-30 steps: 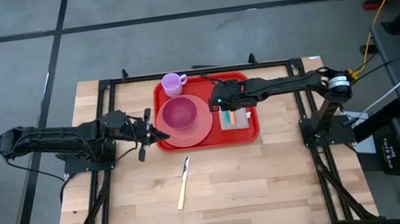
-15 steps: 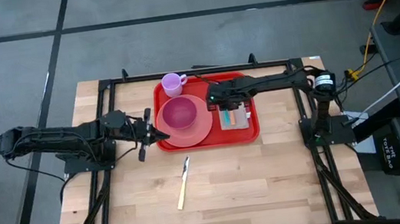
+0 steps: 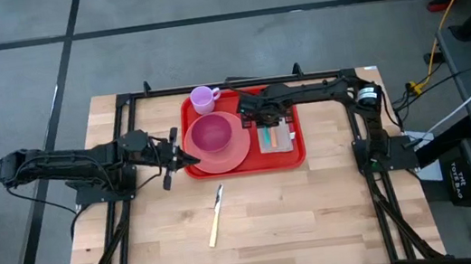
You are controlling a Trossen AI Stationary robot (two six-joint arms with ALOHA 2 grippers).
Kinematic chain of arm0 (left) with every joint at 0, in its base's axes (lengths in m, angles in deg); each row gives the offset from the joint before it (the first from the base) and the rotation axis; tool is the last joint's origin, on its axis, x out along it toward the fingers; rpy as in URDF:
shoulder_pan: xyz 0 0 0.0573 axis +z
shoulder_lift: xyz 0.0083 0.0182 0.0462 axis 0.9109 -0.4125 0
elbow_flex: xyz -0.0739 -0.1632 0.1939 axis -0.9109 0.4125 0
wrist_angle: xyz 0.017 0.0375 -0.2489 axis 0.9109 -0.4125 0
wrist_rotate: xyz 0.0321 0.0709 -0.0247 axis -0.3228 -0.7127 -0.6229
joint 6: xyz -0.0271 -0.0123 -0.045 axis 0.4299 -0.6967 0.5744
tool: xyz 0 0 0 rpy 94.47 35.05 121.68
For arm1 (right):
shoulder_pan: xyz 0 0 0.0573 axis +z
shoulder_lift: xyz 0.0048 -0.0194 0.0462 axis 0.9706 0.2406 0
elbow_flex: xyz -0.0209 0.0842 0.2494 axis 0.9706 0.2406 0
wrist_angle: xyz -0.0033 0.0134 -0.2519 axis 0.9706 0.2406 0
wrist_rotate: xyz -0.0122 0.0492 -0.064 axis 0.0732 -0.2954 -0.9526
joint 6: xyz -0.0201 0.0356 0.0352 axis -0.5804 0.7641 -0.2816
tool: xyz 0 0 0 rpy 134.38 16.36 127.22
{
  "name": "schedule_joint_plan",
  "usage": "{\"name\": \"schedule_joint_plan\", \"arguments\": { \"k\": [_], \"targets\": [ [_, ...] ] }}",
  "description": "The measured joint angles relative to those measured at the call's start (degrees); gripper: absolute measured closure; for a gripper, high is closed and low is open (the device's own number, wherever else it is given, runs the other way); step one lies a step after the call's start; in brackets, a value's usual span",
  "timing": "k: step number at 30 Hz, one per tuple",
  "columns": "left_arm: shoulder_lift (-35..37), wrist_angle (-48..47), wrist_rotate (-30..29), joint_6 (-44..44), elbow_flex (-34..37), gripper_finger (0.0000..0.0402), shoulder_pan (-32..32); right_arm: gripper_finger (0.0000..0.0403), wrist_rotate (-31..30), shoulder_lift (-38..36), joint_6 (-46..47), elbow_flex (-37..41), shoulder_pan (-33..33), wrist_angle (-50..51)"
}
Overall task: Set up tray
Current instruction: Put the blue spoon on the brown napkin to the left of the orange fork
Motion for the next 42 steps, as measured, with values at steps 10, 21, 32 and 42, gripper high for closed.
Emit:
{"name": "schedule_joint_plan", "arguments": {
  "k": [10,21,32,42],
  "targets": [
    [-0.01,0.01,-0.01,0.00,0.00,0.0398,0.01,0.0346,1.38,0.63,0.40,0.33,-0.34,-0.68],
    [-0.02,0.02,-0.02,0.00,0.00,0.0398,0.00,0.0346,0.81,2.68,0.46,0.33,-0.35,-2.39],
    [-0.01,0.00,0.00,0.00,0.00,0.0398,0.00,0.0340,1.34,4.15,0.49,0.33,-0.84,-2.84],
    [-0.01,-0.10,0.02,0.00,0.00,0.0398,0.00,0.0302,2.55,5.47,0.43,0.33,-0.86,-4.26]
  ]
}}
